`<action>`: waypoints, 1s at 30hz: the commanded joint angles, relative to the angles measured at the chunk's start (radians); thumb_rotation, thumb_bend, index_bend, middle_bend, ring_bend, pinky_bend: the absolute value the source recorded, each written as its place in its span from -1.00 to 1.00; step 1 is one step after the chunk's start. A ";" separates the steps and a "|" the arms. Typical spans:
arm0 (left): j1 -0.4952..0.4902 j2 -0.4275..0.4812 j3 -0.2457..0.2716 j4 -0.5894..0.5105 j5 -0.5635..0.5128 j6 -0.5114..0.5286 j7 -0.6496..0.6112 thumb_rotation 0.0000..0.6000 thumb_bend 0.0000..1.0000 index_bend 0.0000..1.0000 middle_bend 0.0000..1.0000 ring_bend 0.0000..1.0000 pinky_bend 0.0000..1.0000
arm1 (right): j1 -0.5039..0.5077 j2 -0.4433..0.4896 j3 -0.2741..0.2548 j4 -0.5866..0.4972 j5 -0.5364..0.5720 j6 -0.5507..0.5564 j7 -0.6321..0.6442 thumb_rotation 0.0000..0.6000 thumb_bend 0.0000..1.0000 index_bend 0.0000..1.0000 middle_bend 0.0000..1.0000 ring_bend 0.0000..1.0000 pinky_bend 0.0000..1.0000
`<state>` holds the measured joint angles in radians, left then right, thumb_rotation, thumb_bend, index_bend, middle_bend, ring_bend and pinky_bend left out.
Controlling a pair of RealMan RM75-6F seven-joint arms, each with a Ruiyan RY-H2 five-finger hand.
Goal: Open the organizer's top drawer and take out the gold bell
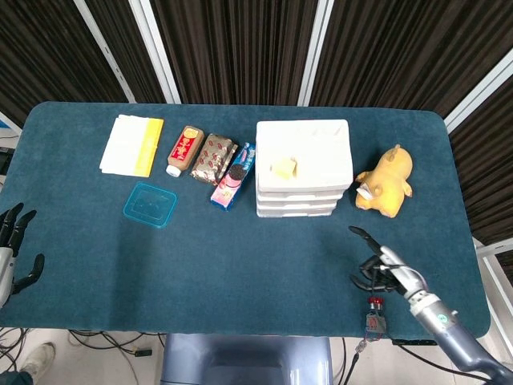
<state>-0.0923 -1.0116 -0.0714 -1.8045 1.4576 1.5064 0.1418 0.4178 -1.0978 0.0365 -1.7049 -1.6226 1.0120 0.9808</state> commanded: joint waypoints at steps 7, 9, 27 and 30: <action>-0.001 -0.002 -0.001 0.009 -0.006 -0.004 -0.008 1.00 -0.16 -0.85 -0.99 -1.00 -1.00 | 0.095 -0.115 0.058 0.026 0.083 -0.083 0.028 1.00 0.09 -1.00 0.95 1.00 1.00; -0.001 -0.002 -0.002 0.008 -0.006 -0.004 -0.009 1.00 -0.16 -0.85 -0.99 -1.00 -1.00 | 0.111 -0.136 0.068 0.032 0.102 -0.096 0.024 1.00 0.09 -1.00 0.96 1.00 1.00; -0.002 -0.005 -0.001 0.009 -0.008 -0.005 0.003 1.00 -0.16 -0.85 -0.99 -1.00 -1.00 | 0.192 -0.240 0.141 0.120 0.260 -0.202 0.028 1.00 -0.03 -1.00 0.98 1.00 1.00; -0.002 -0.006 -0.001 0.010 -0.009 -0.006 0.004 1.00 -0.16 -0.85 -0.99 -1.00 -1.00 | 0.199 -0.255 0.148 0.132 0.266 -0.208 0.039 1.00 -0.03 -1.00 0.98 1.00 1.00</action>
<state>-0.0942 -1.0174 -0.0724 -1.7942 1.4488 1.5000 0.1457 0.6132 -1.3472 0.1818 -1.5777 -1.3601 0.8076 1.0162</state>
